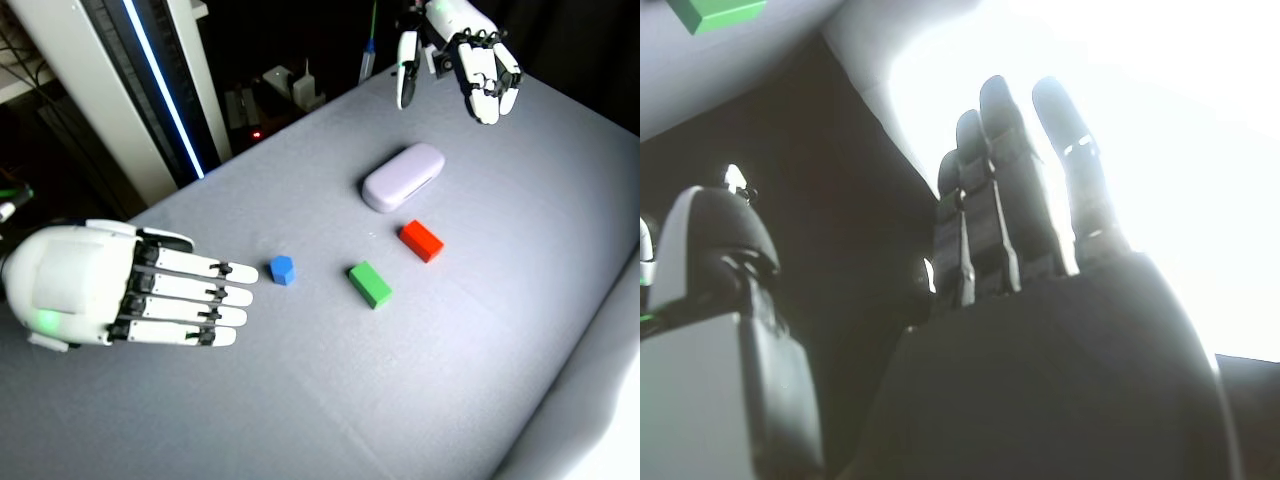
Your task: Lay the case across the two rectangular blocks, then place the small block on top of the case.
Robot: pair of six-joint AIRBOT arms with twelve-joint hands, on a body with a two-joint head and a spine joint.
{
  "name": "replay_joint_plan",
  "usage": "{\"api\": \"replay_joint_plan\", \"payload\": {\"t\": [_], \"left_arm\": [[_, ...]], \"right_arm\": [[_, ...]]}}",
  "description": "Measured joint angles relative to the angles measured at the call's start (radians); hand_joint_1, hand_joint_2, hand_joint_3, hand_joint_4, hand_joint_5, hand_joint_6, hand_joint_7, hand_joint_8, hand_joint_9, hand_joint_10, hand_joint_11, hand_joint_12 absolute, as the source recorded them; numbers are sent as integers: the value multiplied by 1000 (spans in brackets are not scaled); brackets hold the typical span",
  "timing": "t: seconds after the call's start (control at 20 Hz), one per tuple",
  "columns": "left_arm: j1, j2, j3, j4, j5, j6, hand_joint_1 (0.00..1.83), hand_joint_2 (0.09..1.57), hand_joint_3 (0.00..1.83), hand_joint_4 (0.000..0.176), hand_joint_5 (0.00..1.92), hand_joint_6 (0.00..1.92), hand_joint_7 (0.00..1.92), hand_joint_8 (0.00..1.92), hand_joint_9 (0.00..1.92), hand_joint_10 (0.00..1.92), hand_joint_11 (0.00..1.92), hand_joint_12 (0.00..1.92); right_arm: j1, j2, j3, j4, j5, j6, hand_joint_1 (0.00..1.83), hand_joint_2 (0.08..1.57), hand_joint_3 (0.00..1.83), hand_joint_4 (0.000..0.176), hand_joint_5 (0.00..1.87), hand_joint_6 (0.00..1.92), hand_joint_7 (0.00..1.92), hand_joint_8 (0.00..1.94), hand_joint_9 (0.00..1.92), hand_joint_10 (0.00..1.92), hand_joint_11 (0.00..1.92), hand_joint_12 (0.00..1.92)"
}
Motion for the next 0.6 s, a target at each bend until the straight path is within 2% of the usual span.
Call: {"api": "replay_joint_plan", "payload": {"t": [0.05,0.1,0.15,0.25,0.3,0.4,0.45,0.5,0.55,0.6], "left_arm": [[0,0,0,3,-1,0,575,801,25,139,80,1,127,0,16,3,0,0],[0,0,2,11,5,-1,566,800,22,148,79,1,126,0,28,7,2,1],[-2,0,5,20,20,-2,532,799,19,169,54,0,115,0,28,6,9,4],[-10,-3,17,35,54,-2,547,813,19,137,88,12,131,6,46,11,34,16],[-13,-4,23,40,84,-2,592,806,13,128,109,17,134,6,49,11,24,13],[-23,-4,39,61,154,0,612,819,13,143,77,2,148,7,98,24,16,11],[-34,-4,48,73,196,9,602,811,4,141,86,1,192,5,168,21,56,36],[-45,-5,55,80,239,23,648,798,0,126,124,2,223,3,206,13,80,57],[-75,-14,73,92,307,45,674,796,0,122,140,6,235,4,217,11,85,63],[-84,-19,80,98,329,51,685,804,3,115,145,6,231,1,217,9,81,64]], "right_arm": [[0,0,2,0,0,1,648,1272,3,0,314,1,260,0,223,8,3,623],[0,0,2,1,0,0,645,1275,4,0,314,1,259,0,223,6,0,622],[0,0,2,0,-4,0,648,1279,5,0,315,1,263,2,225,7,0,621],[0,0,2,-6,-9,0,644,1276,2,0,320,2,258,0,229,6,5,620],[0,-1,3,-9,-13,1,641,1275,2,0,325,4,262,2,235,8,9,620],[1,-1,4,-11,-21,1,661,1280,3,0,324,2,263,2,237,6,10,614],[8,-1,4,-18,-26,4,642,1281,3,0,317,0,251,1,226,1,1,600],[11,-1,4,-21,-25,5,632,1276,0,0,327,4,261,5,235,5,18,602],[15,-1,6,-29,-28,9,629,1277,1,0,326,3,258,3,234,4,19,600],[15,-2,8,-31,-28,10,610,1277,1,0,326,3,258,2,239,5,29,598]]}}
